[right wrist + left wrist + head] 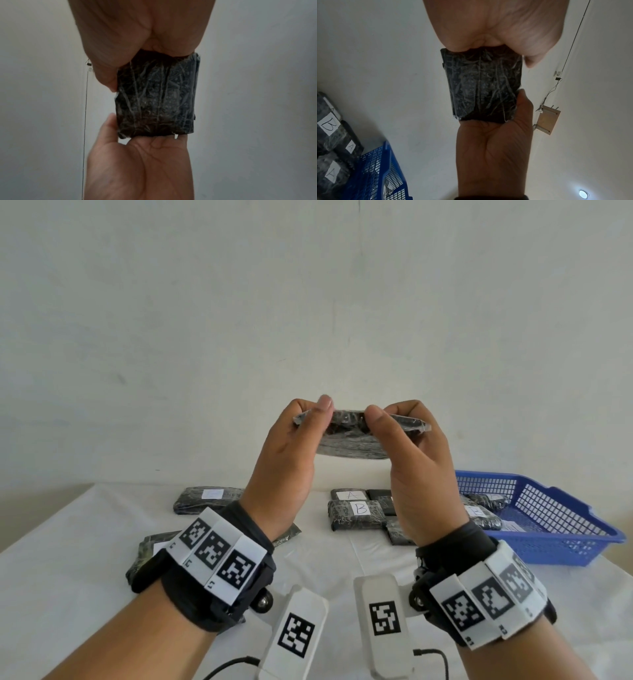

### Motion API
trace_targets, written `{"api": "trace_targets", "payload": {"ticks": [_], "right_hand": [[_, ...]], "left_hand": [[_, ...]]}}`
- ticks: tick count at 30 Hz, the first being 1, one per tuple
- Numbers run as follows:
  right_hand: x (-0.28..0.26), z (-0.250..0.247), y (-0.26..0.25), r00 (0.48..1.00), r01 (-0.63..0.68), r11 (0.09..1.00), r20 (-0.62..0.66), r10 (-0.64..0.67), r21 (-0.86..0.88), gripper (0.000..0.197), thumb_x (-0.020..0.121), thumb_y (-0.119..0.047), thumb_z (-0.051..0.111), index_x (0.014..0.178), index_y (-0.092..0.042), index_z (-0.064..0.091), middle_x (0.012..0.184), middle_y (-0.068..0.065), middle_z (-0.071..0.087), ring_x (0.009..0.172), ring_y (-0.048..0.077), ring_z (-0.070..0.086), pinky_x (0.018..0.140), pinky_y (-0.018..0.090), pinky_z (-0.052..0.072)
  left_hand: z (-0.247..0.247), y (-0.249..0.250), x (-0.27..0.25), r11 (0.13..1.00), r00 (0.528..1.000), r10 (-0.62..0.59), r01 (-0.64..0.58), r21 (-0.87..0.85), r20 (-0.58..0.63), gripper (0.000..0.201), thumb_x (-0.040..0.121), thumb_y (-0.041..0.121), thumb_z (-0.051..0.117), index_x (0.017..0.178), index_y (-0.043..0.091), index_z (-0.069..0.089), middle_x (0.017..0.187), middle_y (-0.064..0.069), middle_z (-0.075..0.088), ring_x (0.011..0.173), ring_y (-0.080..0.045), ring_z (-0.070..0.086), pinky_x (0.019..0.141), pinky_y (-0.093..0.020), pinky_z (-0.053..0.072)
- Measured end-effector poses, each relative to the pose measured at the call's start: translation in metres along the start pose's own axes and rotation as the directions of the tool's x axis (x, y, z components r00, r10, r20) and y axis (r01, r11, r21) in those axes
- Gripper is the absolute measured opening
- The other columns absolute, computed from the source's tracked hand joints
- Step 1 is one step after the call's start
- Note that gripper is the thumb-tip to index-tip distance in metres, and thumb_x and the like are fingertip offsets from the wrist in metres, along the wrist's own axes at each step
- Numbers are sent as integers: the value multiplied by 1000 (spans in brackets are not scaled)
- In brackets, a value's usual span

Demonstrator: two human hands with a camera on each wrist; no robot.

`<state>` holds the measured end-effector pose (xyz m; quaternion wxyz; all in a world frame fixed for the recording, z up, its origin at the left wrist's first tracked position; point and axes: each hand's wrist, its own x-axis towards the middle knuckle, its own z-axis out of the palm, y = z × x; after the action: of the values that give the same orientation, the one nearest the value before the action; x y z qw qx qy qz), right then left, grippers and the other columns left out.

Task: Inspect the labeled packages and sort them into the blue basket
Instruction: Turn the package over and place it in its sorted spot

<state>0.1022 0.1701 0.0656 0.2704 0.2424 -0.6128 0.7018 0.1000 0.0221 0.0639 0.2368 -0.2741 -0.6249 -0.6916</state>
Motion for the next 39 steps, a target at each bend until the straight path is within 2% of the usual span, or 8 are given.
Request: {"api": "trace_targets", "payload": {"ticks": [2, 4, 10, 13, 18, 23, 34, 39], "right_hand": [[0, 0, -2, 1000, -17, 1000, 12, 17, -1, 30, 92, -45, 64, 89, -17, 54, 78, -4, 56, 81, 15, 54, 82, 33, 45], [2, -1, -2, 1000, -17, 1000, 15, 17, -12, 36, 91, -55, 56, 84, -20, 49, 80, -1, 44, 83, 21, 42, 84, 43, 36], [4, -9, 8, 996, -25, 983, 75, 39, -182, 43, 90, -85, 42, 104, -50, 62, 137, 14, 57, 138, 38, 49, 120, 58, 33], [4, -9, 8, 997, -54, 986, 54, 63, -155, 39, 97, -76, 42, 106, -46, 64, 134, 9, 60, 138, 37, 51, 118, 58, 36], [-3, -5, 1, 999, 1, 992, 33, 3, -126, 62, 107, -52, 43, 108, 9, 53, 104, 37, 56, 99, 49, 58, 95, 62, 47], [-3, 3, -1, 1000, -16, 999, -2, 16, -42, 29, 96, -42, 65, 89, -14, 62, 83, 16, 55, 80, 28, 49, 76, 48, 42], [-2, 5, -3, 998, -47, 997, -41, 44, -58, 18, 99, -22, 72, 92, -14, 58, 87, 6, 69, 84, 21, 67, 79, 32, 57], [0, 1, -6, 997, -67, 977, -48, 59, -202, 23, 102, -33, 66, 98, -12, 58, 91, 7, 73, 86, 21, 74, 74, 29, 59]], "left_hand": [[-3, -2, 2, 999, 999, -25, 24, 27, 27, 42, 98, 56, 47, 93, 15, 58, 76, -10, 50, 73, -27, 53, 74, -38, 47], [-3, -2, 2, 996, 995, -92, 92, -6, 49, 37, 91, 69, 48, 104, 37, 61, 99, 17, 63, 98, -3, 61, 101, -31, 48], [-8, -7, 8, 985, 988, -152, 155, -74, 37, 95, 89, 86, 40, 150, 14, 50, 156, -7, 52, 148, -21, 44, 126, -50, 27], [-10, -6, 9, 984, 984, -172, 174, -41, 42, 93, 88, 86, 40, 134, 8, 58, 139, -14, 63, 133, -29, 57, 120, -59, 34], [-5, -1, 3, 987, 984, -159, 158, 10, 84, 101, 86, 87, 47, 124, -6, 56, 115, -33, 64, 116, -47, 62, 113, -69, 35], [4, 9, -1, 991, 991, -132, 131, -35, -33, 72, 83, 63, 63, 103, -6, 60, 102, -32, 63, 101, -43, 64, 101, -62, 46], [4, 4, 1, 991, 990, -133, 133, 0, -37, 53, 101, 48, 60, 104, -5, 57, 87, -16, 58, 84, -28, 56, 78, -32, 48], [-4, -5, 9, 971, 969, -239, 238, 25, 64, 72, 92, 72, 49, 123, 10, 64, 115, -7, 71, 112, -23, 68, 109, -47, 48]]}}
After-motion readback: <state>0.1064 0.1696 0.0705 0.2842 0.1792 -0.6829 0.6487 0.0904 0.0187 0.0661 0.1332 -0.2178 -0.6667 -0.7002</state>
